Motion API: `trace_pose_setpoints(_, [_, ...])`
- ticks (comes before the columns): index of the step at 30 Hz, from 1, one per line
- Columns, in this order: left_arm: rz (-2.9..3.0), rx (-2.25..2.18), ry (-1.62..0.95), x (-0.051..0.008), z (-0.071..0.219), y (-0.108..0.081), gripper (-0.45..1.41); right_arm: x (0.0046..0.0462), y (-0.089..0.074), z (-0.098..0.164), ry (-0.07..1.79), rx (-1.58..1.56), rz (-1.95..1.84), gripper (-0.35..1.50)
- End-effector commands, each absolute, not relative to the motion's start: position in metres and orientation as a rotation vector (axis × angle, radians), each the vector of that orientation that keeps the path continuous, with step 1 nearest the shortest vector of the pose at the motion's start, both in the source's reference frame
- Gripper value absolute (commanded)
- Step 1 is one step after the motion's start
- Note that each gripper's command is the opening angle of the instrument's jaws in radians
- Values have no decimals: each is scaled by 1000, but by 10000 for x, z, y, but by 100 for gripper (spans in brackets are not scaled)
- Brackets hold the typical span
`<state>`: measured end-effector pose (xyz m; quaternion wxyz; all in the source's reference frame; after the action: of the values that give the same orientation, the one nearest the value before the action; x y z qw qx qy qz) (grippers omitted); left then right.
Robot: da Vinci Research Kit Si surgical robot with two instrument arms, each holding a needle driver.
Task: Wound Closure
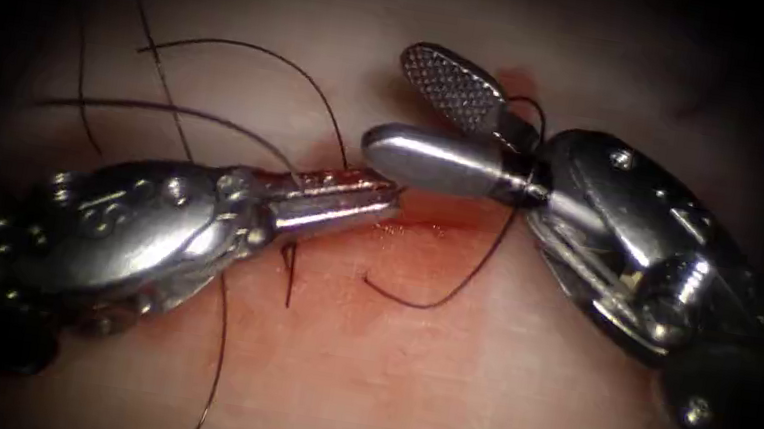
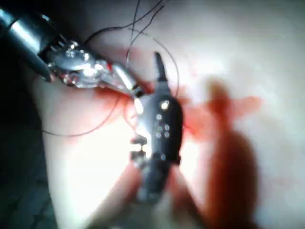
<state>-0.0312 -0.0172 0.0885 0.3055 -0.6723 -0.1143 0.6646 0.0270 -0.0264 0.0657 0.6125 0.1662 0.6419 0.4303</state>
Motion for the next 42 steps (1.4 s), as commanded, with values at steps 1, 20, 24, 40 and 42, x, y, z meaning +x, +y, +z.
trace_pose_setpoints(1, [1760,-1776,-312,-317,887,-176,-45,278,-270,666,1474,389,979,56])
trace_pose_setpoints(20, [1724,-1764,-384,-326,824,-161,-45,316,-294,701,1309,374,920,37])
trace_pose_setpoints(24, [1725,-1758,-388,-331,826,-149,-45,328,-305,700,1304,422,861,36])
trace_pose_setpoints(40, [1806,-1739,-495,-317,856,-103,-45,350,-338,677,1309,575,669,34])
trace_pose_setpoints(42, [1833,-1731,-509,-314,866,-101,-45,351,-339,674,1310,593,641,34])
